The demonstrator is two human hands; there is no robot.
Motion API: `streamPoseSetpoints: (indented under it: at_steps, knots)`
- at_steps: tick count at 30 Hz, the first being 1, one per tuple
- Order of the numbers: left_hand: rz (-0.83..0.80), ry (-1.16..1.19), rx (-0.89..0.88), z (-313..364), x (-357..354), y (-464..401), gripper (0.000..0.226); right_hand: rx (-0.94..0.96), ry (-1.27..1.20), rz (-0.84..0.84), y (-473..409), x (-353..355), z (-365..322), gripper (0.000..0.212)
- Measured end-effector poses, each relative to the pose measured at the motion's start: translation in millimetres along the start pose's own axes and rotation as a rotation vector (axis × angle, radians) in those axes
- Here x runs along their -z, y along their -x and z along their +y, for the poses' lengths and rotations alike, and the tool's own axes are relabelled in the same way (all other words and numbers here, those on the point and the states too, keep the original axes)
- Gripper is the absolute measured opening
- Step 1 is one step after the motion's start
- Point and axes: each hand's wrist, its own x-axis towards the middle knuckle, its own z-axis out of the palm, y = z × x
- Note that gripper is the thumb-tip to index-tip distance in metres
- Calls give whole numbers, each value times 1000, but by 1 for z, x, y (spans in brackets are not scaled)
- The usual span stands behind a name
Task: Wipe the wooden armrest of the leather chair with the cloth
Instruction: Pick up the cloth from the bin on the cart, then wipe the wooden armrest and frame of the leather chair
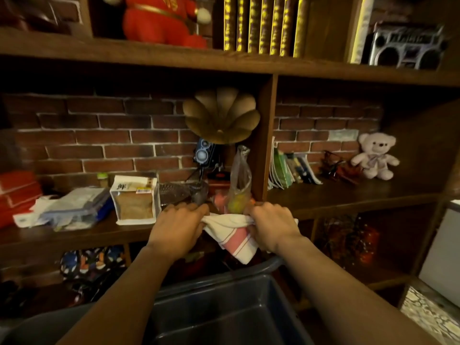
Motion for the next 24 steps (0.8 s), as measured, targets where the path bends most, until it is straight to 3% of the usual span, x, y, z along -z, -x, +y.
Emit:
streamPoseSetpoints:
  at_steps: [14, 24]
  knots:
    - [99, 64, -134, 24, 32, -18, 18, -102, 53, 70, 35, 51, 13, 19]
    - [92, 220, -353, 124, 10, -27, 17, -377, 104, -40, 133, 49, 69, 23]
